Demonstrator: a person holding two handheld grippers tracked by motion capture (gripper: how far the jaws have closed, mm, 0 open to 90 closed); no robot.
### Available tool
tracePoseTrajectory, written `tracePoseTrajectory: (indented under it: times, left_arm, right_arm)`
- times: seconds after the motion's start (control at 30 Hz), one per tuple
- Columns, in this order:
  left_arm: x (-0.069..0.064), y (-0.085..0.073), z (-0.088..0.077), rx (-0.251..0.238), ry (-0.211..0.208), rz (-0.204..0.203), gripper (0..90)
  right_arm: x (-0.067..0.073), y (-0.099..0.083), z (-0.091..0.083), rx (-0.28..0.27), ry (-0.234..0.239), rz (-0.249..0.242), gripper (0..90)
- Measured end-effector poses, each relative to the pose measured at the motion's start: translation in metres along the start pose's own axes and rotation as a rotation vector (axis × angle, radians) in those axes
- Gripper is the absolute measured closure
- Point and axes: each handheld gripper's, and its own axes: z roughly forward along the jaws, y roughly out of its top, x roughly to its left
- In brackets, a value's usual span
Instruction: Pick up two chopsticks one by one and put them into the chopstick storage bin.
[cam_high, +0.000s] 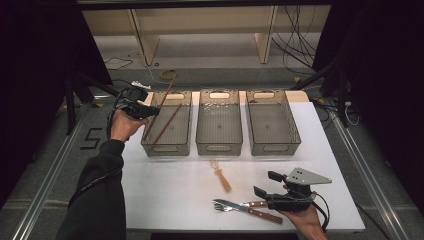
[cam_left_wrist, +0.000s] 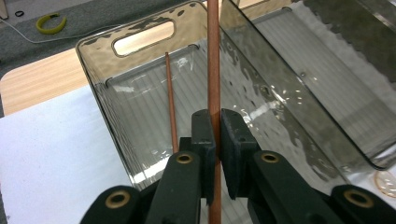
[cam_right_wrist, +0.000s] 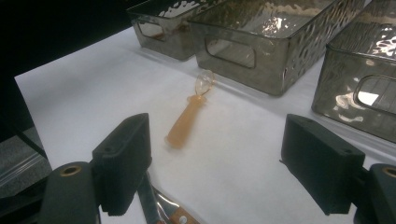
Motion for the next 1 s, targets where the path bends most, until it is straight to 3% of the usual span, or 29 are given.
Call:
tracePoseTrajectory:
  times: [0.6,1.0]
  left_arm:
    - [0.008,-0.012,0.030,0.009,0.012,-0.035,83.8]
    - [0.008,-0.017,0.036,0.010,0.010,-0.038,83.6]
  right_arm:
    - [0.000,0.000,0.000,0.004,0.004,0.003,25.0]
    - [0.000,0.000,0.000,0.004,0.003,0.004,25.0]
